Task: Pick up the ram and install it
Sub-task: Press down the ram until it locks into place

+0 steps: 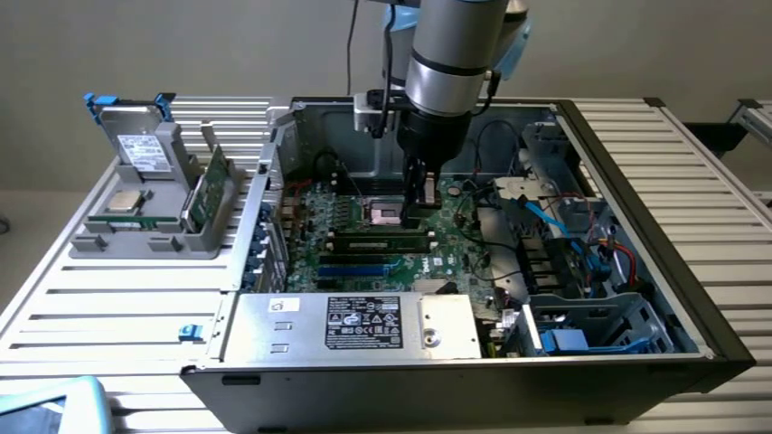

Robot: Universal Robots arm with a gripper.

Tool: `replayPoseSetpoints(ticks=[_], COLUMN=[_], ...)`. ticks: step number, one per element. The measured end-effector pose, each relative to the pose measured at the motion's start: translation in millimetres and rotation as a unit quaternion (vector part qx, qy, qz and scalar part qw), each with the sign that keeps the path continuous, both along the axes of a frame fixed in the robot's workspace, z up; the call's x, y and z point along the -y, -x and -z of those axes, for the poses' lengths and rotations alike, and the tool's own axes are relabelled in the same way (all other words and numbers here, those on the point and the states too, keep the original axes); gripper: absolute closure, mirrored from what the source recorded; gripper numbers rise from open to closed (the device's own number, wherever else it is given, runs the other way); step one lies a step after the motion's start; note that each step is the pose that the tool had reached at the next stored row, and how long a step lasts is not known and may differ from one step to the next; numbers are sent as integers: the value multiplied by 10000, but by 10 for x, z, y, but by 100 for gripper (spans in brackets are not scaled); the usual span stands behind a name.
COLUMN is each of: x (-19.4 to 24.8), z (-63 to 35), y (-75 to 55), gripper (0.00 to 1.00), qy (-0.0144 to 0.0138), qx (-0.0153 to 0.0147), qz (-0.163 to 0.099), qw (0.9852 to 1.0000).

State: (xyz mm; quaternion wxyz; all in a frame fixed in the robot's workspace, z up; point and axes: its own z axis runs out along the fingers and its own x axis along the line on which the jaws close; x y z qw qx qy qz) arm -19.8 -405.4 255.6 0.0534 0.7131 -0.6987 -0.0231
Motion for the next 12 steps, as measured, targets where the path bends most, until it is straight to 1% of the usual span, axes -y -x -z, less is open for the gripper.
replayPoseSetpoints(ticks=[1, 2, 7, 8, 10, 11, 12], x=[0, 0, 0, 0, -2, -3, -4], z=[0, 0, 0, 0, 3, 5, 9], y=[0, 0, 0, 8, 28, 39, 51], gripper=[78, 89, 89, 89, 89, 89, 89], qy=[0, 0, 0, 2, 20, 31, 43], qx=[0, 0, 2, 41, 171, 242, 292], qz=[0, 0, 0, 0, -1, 0, 0], qw=[10000, 10000, 10000, 10000, 9999, 9997, 9996])
